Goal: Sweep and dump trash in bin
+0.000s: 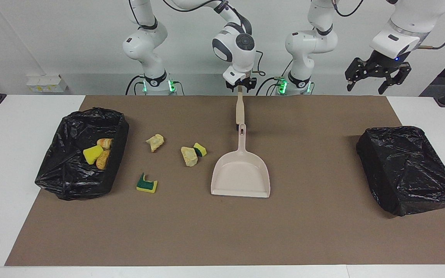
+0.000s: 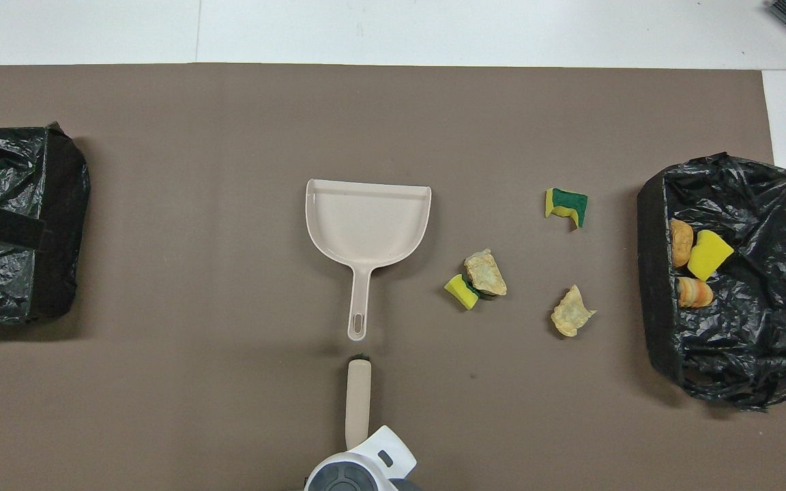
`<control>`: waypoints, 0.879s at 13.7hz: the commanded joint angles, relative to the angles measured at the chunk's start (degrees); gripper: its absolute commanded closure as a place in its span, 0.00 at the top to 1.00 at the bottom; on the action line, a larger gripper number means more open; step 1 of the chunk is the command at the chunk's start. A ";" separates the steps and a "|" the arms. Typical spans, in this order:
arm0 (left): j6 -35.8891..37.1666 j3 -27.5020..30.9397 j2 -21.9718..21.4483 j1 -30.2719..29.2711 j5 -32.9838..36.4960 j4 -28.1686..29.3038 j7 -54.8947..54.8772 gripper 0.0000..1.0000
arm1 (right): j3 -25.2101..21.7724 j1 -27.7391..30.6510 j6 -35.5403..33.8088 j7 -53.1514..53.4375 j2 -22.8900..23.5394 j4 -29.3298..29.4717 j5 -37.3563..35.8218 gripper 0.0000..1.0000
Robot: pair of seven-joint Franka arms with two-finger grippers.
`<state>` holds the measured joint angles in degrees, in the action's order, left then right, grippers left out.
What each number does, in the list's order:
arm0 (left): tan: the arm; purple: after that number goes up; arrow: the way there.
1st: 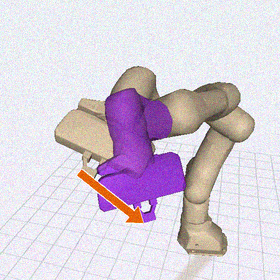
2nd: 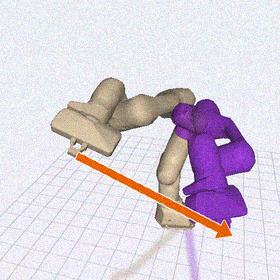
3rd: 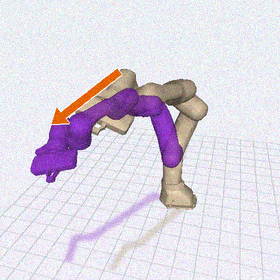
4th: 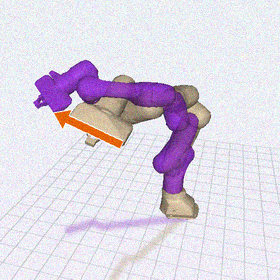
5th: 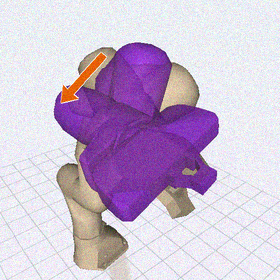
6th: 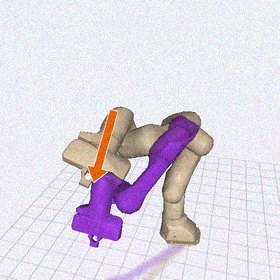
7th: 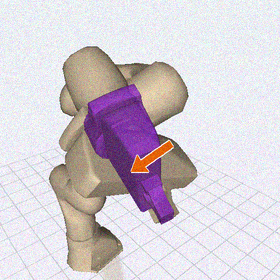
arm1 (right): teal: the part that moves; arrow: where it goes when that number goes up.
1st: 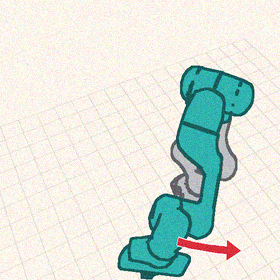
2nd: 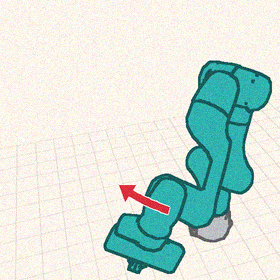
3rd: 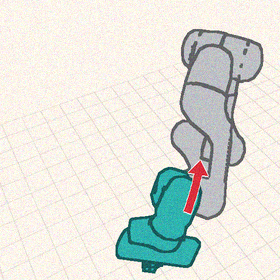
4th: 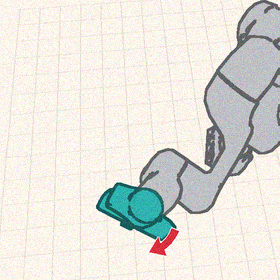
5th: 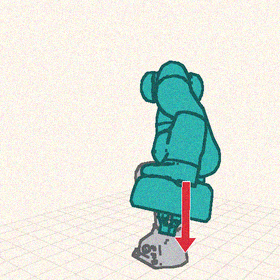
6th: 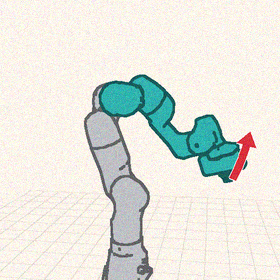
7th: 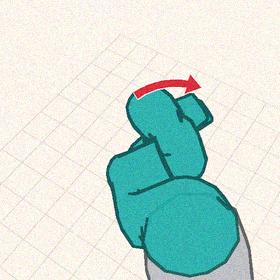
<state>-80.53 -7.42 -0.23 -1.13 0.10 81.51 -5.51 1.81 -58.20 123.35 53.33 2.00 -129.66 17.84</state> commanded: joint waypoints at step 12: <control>0.37 -0.49 -0.12 -0.46 0.86 -0.38 0.06 1.00 | -0.58 5.28 -9.41 -3.83 -7.96 2.13 2.11 0.00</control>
<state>-80.53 -7.42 -0.23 -1.12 0.10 81.51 -5.51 1.09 -55.86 118.63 52.75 -1.37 -127.32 18.91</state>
